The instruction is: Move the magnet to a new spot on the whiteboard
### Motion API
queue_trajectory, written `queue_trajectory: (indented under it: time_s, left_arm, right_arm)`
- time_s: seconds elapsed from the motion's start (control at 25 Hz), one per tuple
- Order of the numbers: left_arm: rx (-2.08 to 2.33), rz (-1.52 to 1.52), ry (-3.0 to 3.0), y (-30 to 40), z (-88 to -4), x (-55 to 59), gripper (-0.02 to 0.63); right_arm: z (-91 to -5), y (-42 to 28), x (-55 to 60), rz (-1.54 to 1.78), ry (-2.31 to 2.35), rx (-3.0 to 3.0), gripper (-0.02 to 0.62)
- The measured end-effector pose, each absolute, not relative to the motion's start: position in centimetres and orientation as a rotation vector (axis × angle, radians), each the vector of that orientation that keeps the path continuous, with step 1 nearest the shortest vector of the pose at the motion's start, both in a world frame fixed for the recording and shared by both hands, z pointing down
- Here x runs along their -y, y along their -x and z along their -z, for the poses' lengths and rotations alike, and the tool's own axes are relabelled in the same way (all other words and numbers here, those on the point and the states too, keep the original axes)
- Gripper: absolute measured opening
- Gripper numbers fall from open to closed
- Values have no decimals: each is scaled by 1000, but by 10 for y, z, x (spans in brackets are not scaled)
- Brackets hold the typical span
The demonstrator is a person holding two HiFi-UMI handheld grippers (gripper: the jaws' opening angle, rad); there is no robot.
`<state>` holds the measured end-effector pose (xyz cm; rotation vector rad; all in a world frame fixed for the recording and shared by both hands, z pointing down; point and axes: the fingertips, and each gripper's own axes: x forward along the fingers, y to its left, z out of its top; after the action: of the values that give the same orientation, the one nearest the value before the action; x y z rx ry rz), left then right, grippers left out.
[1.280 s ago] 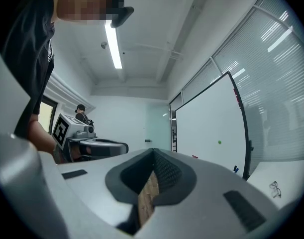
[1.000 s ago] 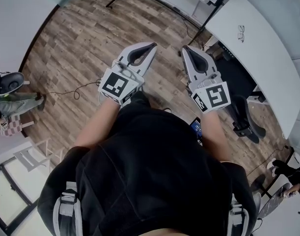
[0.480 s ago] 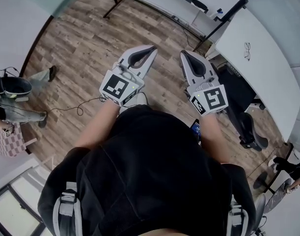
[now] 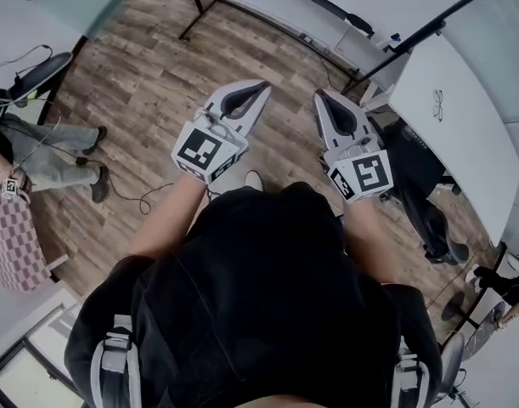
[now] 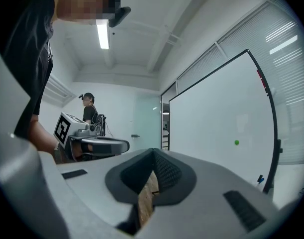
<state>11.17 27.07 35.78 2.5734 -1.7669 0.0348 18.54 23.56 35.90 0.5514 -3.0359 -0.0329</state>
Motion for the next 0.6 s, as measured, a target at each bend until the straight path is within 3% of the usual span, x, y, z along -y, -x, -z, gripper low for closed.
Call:
queue_trajectory:
  time_s: [0.6]
  left_arm:
    - [1802, -61, -2563, -52, -372, -175, 5]
  right_arm:
    - [-379, -141, -125, 7, -658, 3035, -3]
